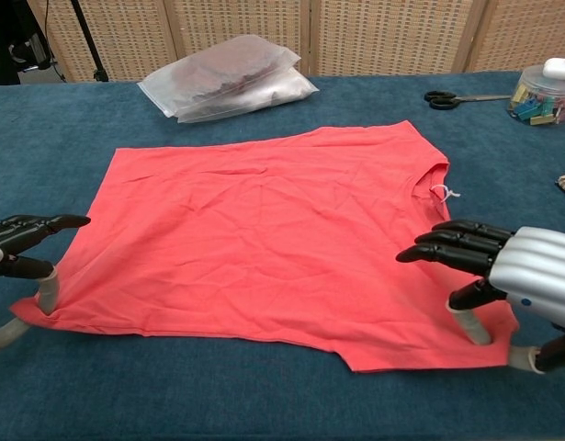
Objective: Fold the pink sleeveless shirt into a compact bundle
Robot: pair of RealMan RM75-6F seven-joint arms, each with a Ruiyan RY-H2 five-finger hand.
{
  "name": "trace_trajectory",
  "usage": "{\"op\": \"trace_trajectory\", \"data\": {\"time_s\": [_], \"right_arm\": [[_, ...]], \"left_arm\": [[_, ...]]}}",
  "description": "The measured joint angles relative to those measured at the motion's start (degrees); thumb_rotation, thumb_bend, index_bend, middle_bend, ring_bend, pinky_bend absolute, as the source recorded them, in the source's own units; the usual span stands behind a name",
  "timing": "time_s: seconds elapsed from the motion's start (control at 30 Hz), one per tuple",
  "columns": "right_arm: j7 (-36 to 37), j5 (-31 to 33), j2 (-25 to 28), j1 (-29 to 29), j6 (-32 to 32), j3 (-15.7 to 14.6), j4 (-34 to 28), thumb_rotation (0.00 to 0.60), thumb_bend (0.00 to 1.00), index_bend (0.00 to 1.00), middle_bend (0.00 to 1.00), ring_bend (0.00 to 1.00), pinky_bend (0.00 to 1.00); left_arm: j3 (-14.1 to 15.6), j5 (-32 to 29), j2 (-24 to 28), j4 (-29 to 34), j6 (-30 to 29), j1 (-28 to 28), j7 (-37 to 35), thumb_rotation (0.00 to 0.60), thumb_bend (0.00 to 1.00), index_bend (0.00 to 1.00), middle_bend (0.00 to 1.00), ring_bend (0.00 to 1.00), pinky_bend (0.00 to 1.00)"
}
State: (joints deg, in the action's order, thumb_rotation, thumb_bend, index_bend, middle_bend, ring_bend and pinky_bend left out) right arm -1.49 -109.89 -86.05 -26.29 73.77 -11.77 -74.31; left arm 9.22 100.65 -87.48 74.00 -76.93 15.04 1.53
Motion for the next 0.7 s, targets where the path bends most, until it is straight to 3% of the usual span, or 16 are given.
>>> {"op": "trace_trajectory", "data": {"time_s": [0.27, 0.7], "right_arm": [[1.90, -4.34, 4.62, -2.34, -0.78, -3.12, -5.00, 0.600, 0.57, 0.66, 0.10, 0.00, 0.00], [1.19, -11.95, 9.53, -3.23, 0.62, -8.58, -10.20, 0.600, 0.57, 0.66, 0.11, 0.00, 0.00]], "left_arm": [[2.85, 2.99, 6.26, 8.56, -0.50, 0.07, 3.05, 0.600, 0.60, 0.73, 0.00, 0.00, 0.00], [8.11, 8.02, 12.17, 15.08, -2.06, -1.30, 3.95, 0.600, 0.61, 0.73, 0.00, 0.00, 0.00]]}}
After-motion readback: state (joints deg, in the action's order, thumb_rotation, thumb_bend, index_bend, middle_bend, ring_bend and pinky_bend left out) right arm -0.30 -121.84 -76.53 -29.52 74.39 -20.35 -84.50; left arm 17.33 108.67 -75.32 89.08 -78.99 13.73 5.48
